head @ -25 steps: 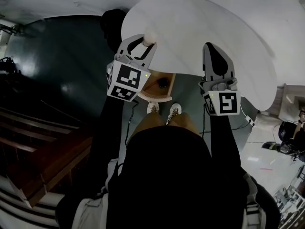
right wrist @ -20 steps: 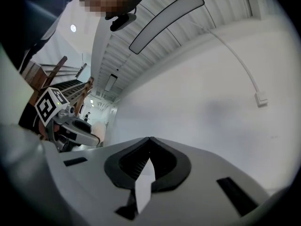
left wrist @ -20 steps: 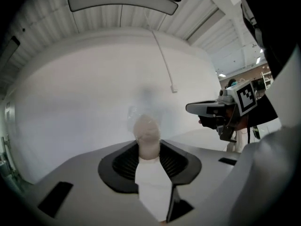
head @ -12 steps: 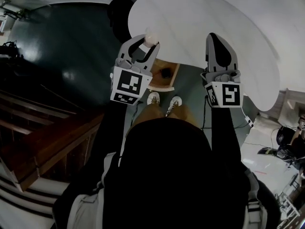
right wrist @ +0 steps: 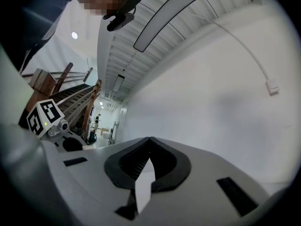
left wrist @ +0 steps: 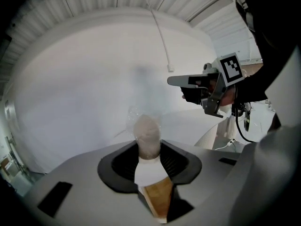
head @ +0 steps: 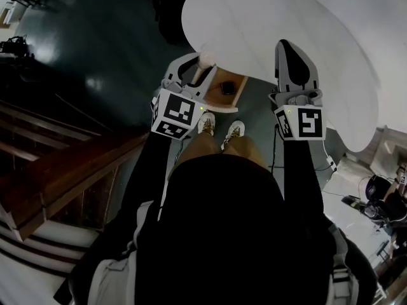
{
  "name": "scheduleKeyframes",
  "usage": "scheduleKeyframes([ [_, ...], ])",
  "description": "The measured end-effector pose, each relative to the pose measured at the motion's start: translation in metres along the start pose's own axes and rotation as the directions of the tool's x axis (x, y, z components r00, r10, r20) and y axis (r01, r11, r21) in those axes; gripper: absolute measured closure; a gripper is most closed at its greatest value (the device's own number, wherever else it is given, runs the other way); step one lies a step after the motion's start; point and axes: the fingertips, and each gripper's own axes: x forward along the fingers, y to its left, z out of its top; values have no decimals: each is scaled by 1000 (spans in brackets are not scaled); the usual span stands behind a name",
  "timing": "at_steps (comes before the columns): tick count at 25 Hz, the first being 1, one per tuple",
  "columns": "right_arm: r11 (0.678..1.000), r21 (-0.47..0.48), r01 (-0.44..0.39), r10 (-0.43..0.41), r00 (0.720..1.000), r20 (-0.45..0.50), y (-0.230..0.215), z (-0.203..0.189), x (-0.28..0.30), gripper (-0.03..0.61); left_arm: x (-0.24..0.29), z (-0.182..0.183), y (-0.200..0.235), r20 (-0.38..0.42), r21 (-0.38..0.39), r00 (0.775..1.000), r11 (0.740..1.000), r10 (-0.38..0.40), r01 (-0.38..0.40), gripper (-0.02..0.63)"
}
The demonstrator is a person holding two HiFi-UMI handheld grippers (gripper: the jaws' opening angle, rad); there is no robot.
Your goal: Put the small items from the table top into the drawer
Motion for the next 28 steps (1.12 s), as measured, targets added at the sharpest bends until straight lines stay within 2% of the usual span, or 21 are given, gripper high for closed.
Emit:
scheduleKeyframes([
  [3, 1000, 0, -19, 19, 1000, -1, 9, 0, 2, 552, 8, -29, -9, -73, 4, 996, 999, -45, 45, 471],
  [6, 1000, -1, -20, 20, 1000, -6, 11, -1, -2, 552, 22, -71, -23, -188, 3, 978, 995, -94, 96, 469],
  [10, 1000, 0, 1, -1, 1000, -18, 5, -4, -10, 552, 40, -122, -46, -321, -34, 930, 984, -178, 176, 463],
  [13, 1000, 1, 20, -20, 999, -28, -1, -7, -15, 552, 52, -152, -67, -390, -69, 888, 969, -244, 236, 456],
  [17, 999, 6, 39, -39, 998, -39, -8, -11, -22, 552, 62, -180, -97, -454, -97, 828, 942, -328, 320, 440],
  [22, 998, 11, 61, -60, 997, -54, -11, -17, -28, 552, 67, -210, -114, -526, -101, 770, 926, -360, 364, 426],
  [25, 997, 14, 70, -69, 996, -62, -14, -19, -31, 552, 70, -218, -120, -549, -110, 744, 915, -381, 388, 402],
  [28, 997, 16, 73, -71, 995, -64, -14, -20, -32, 552, 72, -224, -123, -560, -119, 728, 908, -395, 402, 324],
])
